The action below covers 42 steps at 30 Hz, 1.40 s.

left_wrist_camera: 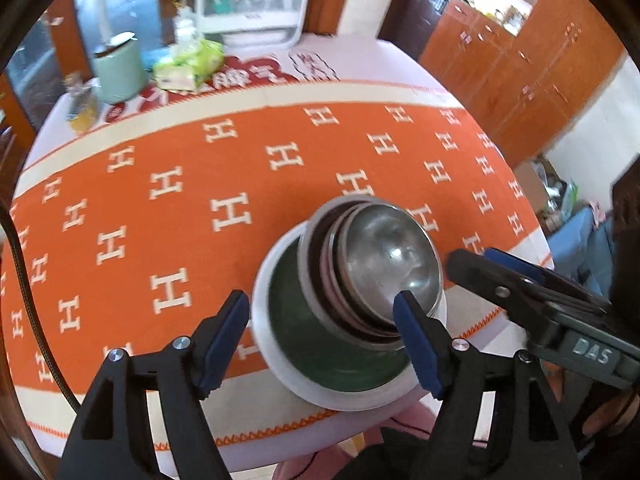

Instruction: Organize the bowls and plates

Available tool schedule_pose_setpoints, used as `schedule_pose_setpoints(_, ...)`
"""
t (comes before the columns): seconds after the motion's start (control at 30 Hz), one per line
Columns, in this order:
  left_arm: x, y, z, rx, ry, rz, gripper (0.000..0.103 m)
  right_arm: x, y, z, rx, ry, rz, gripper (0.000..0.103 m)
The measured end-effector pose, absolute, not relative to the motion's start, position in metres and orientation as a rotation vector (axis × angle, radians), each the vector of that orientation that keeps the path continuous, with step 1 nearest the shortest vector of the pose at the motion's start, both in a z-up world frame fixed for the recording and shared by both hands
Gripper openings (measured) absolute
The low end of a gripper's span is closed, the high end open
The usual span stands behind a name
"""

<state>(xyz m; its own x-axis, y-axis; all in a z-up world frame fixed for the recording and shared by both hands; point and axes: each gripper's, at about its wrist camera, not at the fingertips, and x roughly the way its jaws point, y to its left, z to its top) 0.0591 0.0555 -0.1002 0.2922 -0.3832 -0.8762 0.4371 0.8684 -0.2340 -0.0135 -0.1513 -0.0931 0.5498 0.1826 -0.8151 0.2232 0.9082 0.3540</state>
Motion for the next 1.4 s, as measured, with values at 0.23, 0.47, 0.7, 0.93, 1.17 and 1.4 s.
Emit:
schedule_pose_setpoints(0.23, 0.04, 0.07, -0.084, 0.006, 1.113, -0.442, 0.074, -0.038, -0.148, -0.065, 0.339, 0.946, -0.018, 0.085)
schedule_pose_setpoints(0.47, 0.016, 0.068, -0.067, -0.05, 1.062, -0.351, 0.075, -0.06, -0.154, -0.043, 0.242, 0.945, 0.023, 0.091)
schedule_pose_setpoints(0.7, -0.012, 0.059, -0.039, -0.029, 1.038, -0.343, 0.083, -0.084, -0.16, -0.025, 0.2, 0.968, 0.064, 0.096)
schedule_pose_setpoints(0.93, -0.035, 0.052, -0.021, -0.003, 0.978, -0.268, 0.084, -0.107, -0.155, -0.02, 0.185, 0.96, 0.017, 0.098)
schedule_pose_setpoints(1.17, -0.06, 0.045, 0.002, 0.05, 0.836, -0.24, 0.087, -0.118, -0.153, -0.015, 0.174, 0.909, -0.043, 0.099)
schedule_pose_setpoints(1.4, -0.068, 0.051, 0.003, 0.019, 0.797, -0.192, 0.089, -0.12, -0.141, -0.015, 0.129, 0.875, -0.073, 0.102)
